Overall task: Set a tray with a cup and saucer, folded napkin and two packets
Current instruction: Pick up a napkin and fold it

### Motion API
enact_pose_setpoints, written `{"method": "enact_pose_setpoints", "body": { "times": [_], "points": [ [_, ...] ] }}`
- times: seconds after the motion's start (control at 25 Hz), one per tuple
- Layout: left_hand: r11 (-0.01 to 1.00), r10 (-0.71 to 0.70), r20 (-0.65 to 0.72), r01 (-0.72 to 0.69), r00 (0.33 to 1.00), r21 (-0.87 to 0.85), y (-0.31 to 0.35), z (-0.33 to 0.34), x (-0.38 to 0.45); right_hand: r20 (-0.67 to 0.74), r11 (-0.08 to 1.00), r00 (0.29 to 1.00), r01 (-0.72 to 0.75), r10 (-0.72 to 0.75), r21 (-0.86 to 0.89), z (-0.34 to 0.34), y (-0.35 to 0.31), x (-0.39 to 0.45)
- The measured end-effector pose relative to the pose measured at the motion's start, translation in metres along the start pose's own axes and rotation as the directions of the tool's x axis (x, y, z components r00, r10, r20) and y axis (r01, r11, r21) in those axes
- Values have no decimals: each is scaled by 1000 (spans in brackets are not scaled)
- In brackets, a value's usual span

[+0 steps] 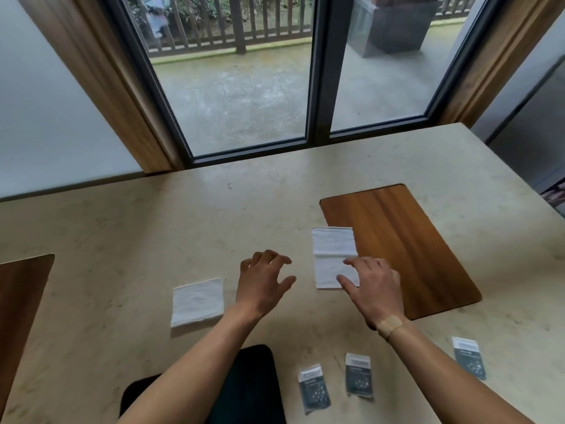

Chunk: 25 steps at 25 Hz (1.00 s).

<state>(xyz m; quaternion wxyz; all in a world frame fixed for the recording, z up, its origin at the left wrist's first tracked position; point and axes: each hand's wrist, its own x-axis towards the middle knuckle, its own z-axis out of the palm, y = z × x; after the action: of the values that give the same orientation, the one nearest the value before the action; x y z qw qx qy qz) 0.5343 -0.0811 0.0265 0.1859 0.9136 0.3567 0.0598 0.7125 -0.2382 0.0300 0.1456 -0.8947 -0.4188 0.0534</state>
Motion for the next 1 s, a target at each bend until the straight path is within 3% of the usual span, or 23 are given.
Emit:
{"method": "enact_pose_setpoints", "body": {
  "times": [0.56, 1.0],
  "points": [
    [999, -42, 10, 42, 999, -12, 43, 62, 73, 206, 1000, 979, 8, -11, 12, 26, 60, 66],
    [999, 8, -38, -7, 999, 37, 38, 87, 95, 46, 999, 999, 14, -16, 40, 64, 65, 82]
  ]
}}
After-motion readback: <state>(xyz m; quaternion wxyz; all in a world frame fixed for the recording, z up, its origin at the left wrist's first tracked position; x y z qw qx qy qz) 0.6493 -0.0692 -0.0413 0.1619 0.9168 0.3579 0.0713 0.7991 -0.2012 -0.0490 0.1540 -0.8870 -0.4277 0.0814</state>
